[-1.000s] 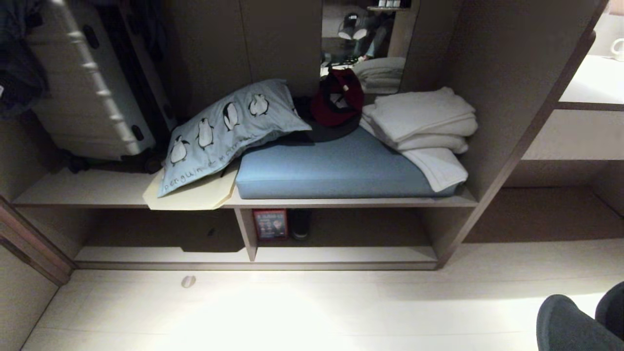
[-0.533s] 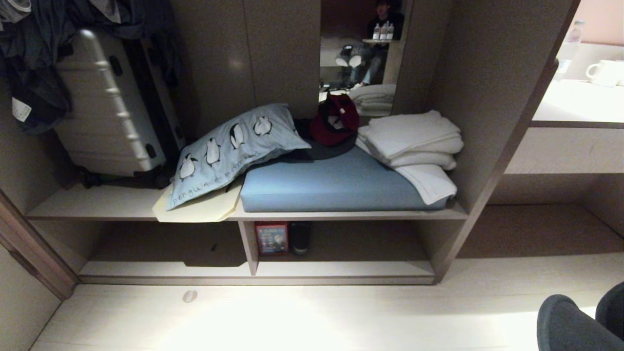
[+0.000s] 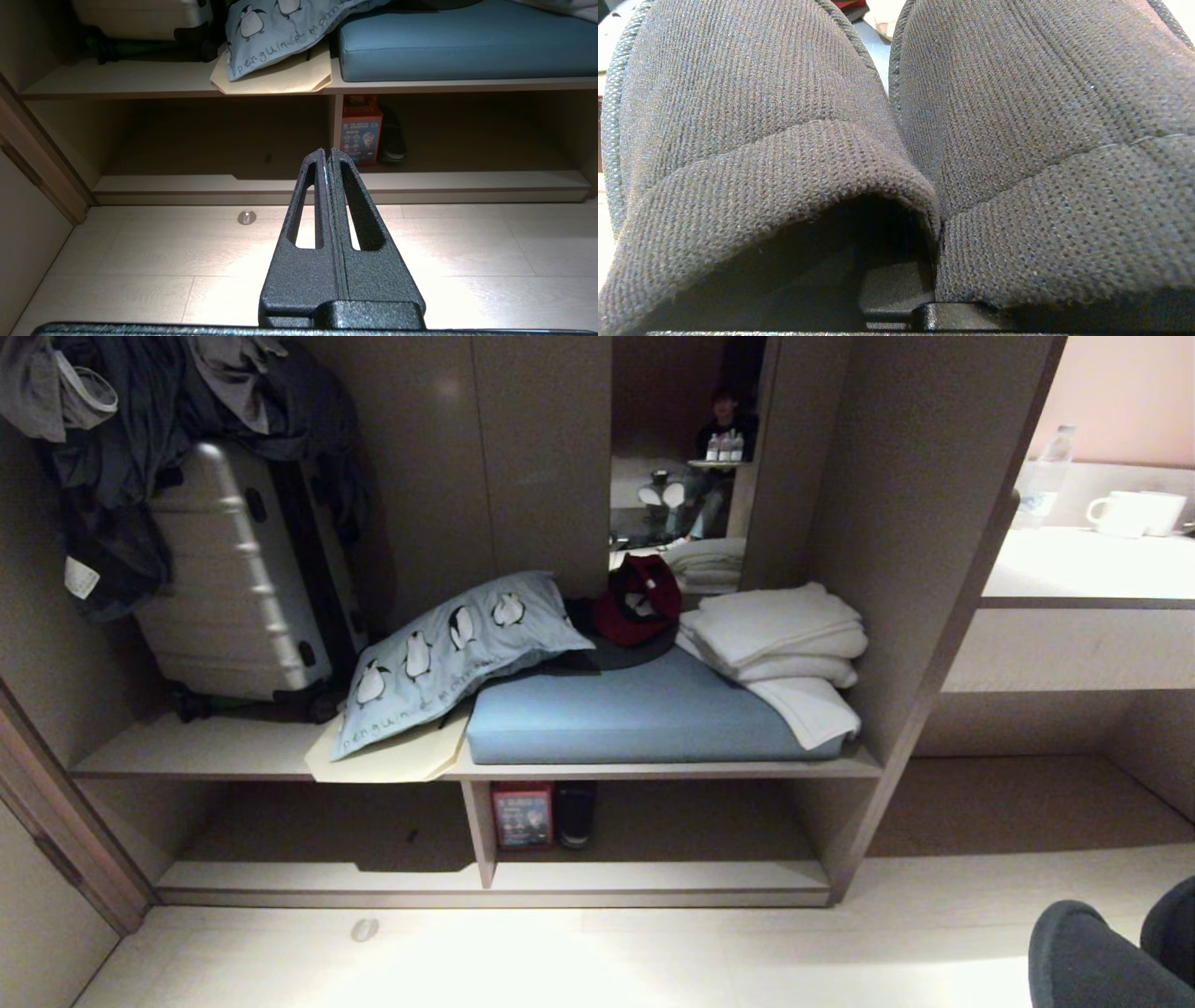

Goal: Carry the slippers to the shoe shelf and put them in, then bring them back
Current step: Place the slippers on the floor

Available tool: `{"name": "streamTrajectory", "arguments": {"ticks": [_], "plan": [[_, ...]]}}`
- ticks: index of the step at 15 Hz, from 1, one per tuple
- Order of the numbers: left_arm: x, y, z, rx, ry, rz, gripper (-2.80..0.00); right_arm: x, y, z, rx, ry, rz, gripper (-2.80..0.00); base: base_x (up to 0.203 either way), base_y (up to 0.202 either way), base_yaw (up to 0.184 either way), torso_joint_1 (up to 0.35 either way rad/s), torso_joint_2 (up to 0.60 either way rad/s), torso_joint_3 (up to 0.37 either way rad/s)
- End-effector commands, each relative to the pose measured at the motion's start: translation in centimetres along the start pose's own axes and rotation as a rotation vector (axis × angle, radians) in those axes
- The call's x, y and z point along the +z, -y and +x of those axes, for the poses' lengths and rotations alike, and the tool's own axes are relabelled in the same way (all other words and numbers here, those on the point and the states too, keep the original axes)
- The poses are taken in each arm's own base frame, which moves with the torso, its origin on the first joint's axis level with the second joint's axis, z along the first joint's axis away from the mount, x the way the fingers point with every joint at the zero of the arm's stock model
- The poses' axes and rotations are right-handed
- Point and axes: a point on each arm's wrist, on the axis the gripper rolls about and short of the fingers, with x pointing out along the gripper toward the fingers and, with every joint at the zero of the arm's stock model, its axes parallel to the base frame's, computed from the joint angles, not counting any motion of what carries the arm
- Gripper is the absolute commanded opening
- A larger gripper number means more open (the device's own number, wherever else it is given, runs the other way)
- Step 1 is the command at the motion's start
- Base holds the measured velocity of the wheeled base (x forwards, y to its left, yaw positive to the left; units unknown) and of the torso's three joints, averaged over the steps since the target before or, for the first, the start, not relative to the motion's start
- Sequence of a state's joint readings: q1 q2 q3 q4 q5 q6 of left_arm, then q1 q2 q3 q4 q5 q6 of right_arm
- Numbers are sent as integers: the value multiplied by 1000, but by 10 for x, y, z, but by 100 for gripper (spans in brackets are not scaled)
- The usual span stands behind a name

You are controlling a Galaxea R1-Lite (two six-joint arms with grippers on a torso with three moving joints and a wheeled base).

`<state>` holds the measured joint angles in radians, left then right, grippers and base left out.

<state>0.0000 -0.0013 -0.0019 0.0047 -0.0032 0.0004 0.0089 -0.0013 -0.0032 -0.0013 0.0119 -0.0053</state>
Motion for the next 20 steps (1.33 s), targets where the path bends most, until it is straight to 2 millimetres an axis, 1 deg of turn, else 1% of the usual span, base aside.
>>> {"name": "streamTrajectory", "arguments": {"ticks": [1,14,20], "plan": [[0,0,0,0,-2,0,-280,0,0,0,1,-1,-1,-280,0,0,0,7,-2,27],[0,0,0,0,-2,-2,-280,0,0,0,1,-1,-1,-280,0,-4,0,1,0,0],[0,0,0,0,-2,-2,-280,0,0,0,1,-1,-1,-280,-1,-179,1,1,3,3]]}}
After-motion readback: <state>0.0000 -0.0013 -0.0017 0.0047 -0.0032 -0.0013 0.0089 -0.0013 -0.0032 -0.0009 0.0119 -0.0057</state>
